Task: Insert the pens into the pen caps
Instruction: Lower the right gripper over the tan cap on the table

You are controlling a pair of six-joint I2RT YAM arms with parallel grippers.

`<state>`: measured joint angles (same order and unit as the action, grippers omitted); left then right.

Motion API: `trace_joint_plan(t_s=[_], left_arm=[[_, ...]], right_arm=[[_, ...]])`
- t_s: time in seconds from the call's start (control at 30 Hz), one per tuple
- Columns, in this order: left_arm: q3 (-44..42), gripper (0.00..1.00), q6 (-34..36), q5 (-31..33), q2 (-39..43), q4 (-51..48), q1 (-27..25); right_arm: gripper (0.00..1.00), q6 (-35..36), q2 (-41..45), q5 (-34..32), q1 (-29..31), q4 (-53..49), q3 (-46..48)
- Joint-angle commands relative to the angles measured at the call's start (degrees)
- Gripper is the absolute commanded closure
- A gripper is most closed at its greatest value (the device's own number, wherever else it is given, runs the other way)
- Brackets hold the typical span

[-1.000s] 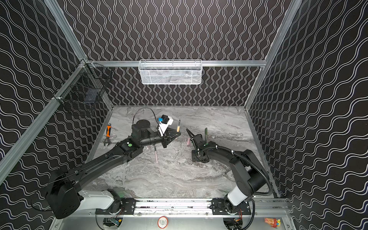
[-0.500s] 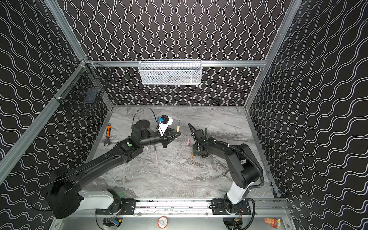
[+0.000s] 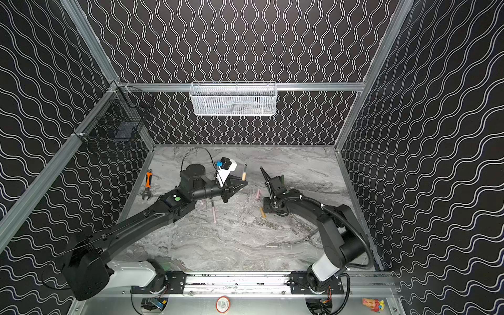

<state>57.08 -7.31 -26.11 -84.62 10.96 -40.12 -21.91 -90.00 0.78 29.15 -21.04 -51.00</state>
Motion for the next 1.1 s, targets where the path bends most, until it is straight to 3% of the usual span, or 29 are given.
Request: trace_joint_plan(t_s=[0.0,0.23,0.83,1.07], left_arm=[[0.5,0.96,-0.1,-0.2,0.0,1.6,0.1],[0.2,0.96,-0.5,-0.5,-0.2,2.5,0.1],[0.5,0.96,-0.5,-1.2,-0.5,2.1,0.1],[0.9,0.96,-0.3,-1.5,-0.6,1.7,0.0]], right_arm=[[0.53,-1.4,1.0,6.0,0.0,0.2,1.1],[0.64,-0.1,-0.8,4.2,0.3,0.1,1.2],[0.65,1.2,-5.9,2.1,1.5,-0.4,-1.7],[0.64,2.3,-2.6,2.7,1.6,-2.5,-2.9]])
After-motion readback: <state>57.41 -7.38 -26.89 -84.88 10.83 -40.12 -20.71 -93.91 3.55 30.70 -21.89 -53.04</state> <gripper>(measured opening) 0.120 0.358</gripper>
